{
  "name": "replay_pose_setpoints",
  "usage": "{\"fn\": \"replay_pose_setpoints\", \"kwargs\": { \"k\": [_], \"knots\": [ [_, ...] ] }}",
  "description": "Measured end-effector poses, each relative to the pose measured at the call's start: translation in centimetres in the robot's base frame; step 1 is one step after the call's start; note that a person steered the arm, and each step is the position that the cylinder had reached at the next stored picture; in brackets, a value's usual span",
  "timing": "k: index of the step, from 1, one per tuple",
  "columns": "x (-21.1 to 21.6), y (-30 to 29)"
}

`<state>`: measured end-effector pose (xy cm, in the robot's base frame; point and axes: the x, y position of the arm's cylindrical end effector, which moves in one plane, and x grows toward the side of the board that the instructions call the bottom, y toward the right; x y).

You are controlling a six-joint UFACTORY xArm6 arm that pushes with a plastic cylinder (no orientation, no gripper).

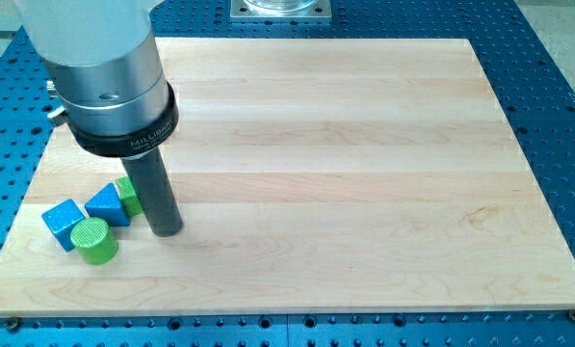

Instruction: Push the green star slightly towards the yellow hexagon

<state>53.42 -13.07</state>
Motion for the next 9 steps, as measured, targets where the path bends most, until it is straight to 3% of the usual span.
{"fn": "replay_pose_setpoints", "kwargs": {
  "k": [2, 3, 5, 9],
  "knots": [
    [0.0, -0.5],
    [-3.8, -0.6],
    [-6.3, -0.7],
    [-2.3, -0.2]
  ]
}}
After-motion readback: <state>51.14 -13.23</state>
